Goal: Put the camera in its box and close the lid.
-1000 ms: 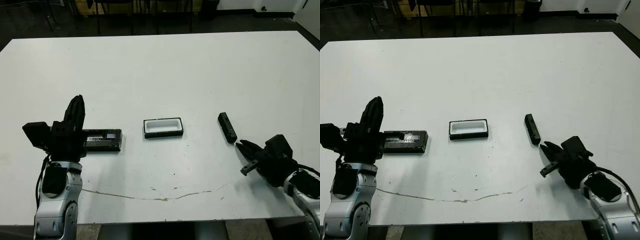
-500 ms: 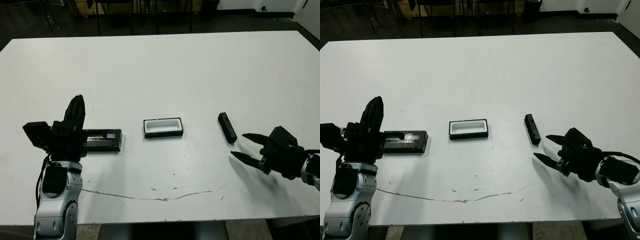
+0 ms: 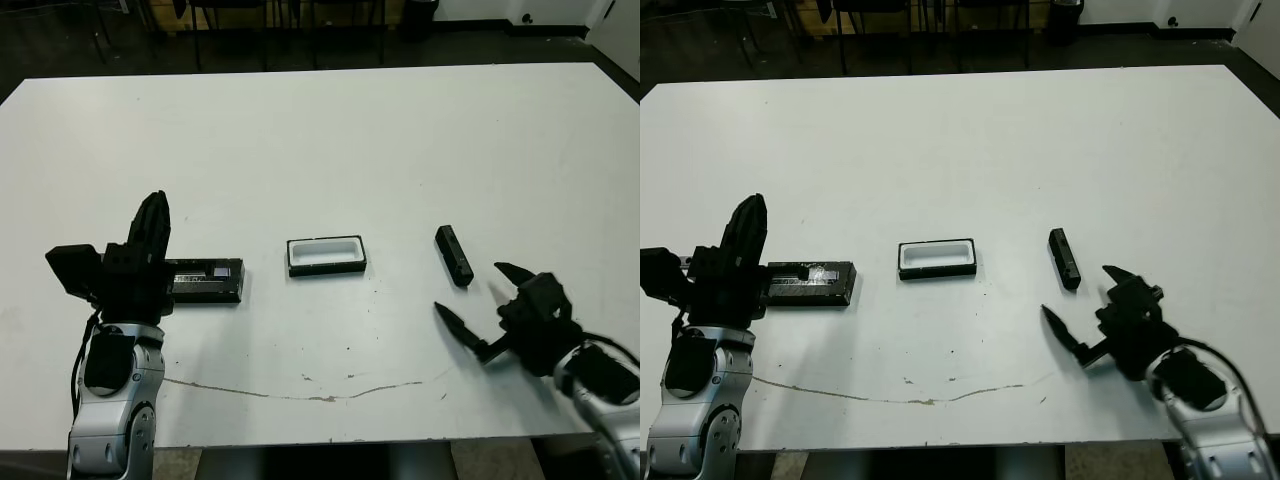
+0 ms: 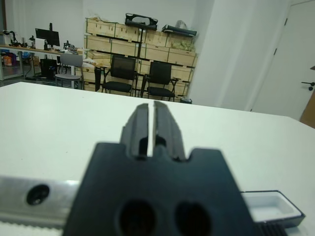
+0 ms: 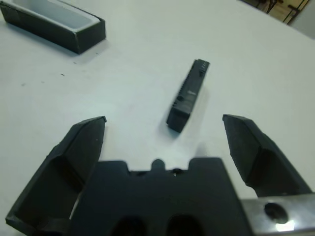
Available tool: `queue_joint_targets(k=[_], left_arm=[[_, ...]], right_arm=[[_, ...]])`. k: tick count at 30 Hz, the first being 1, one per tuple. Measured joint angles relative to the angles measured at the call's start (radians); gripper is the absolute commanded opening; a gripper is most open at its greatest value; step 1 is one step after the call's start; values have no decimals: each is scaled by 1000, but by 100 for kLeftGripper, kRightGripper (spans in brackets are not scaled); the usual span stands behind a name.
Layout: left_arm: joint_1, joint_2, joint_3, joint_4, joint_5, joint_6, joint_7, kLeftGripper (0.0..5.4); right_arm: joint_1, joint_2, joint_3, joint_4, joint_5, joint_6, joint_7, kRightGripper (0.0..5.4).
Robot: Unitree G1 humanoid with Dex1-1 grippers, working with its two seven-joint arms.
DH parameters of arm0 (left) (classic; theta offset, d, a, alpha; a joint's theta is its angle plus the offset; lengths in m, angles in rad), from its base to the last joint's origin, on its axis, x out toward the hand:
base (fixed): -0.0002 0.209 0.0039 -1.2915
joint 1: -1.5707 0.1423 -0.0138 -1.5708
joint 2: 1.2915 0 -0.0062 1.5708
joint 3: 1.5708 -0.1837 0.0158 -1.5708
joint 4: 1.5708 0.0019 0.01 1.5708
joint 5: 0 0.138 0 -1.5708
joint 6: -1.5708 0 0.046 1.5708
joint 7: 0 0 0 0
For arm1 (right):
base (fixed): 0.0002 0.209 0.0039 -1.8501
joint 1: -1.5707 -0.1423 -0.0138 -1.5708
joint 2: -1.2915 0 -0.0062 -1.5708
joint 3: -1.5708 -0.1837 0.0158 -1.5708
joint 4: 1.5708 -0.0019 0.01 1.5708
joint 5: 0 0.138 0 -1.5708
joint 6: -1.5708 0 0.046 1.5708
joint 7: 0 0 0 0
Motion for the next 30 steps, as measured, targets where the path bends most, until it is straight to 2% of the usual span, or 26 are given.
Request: queue_joint_targets(k=[7,12,15,18,22,27,30], left_arm=[[0,0,-2,0,0,0,0,0],[1,0,-3,0,0,0,0,0],[2,0,-3,0,-1,1,0,0],[2,0,-3,0,-2,7,0,0],[3,0,-3,0,0,7,0,0],[3,0,-6,0,5,7,0,0],[5,0,-7,-1,6,7,0,0]], right_arm=[[10,2,23,11,-1,-43,-2,539],[10,36,27,21,0,-50,-23,539],[6,53,24,15,14,-16,-37,540],[-6,66,16,14,34,23,-41,515],[-20,73,3,-1,71,102,-41,451],[-35,87,-18,-3,106,164,-49,400],[-50,99,-25,-8,113,207,-71,349]])
